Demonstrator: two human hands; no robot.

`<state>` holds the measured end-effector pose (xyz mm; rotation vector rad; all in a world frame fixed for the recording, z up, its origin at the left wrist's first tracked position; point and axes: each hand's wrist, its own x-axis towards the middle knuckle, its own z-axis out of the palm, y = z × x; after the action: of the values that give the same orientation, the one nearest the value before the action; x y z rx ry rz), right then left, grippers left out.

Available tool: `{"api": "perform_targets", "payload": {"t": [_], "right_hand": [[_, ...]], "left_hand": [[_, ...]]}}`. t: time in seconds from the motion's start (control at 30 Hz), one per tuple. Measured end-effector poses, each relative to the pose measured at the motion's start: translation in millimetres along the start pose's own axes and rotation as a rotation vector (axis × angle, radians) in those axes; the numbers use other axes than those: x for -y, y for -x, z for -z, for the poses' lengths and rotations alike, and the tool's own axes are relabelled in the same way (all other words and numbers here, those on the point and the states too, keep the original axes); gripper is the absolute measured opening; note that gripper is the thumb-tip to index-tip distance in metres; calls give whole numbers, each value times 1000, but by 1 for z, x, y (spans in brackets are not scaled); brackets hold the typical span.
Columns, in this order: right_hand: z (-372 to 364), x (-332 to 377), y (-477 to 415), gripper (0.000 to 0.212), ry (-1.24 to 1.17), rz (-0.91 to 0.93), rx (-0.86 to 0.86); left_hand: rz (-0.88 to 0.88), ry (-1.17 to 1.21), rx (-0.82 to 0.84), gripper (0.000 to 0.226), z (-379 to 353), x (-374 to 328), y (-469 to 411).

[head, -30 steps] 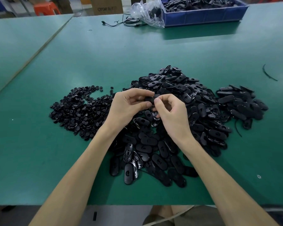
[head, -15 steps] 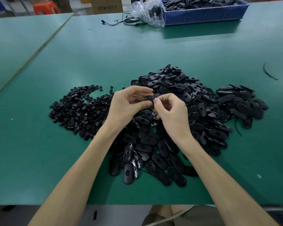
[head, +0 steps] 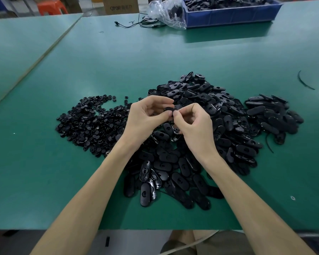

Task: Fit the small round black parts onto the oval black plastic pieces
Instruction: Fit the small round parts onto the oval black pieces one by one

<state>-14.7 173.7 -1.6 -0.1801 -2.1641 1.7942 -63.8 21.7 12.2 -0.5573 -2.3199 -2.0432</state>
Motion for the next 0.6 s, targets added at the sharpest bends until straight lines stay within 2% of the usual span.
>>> {"api": "perform_targets", "payload": {"t": [0.37, 0.6], "right_hand": [[-1, -2, -2, 19, -94, 6, -2], [0, -3, -1, 10, -101, 59, 28]], "left_hand": [[4, 4, 12, 27, 1, 2, 0], [42, 54, 56, 28, 4, 3, -2]]}}
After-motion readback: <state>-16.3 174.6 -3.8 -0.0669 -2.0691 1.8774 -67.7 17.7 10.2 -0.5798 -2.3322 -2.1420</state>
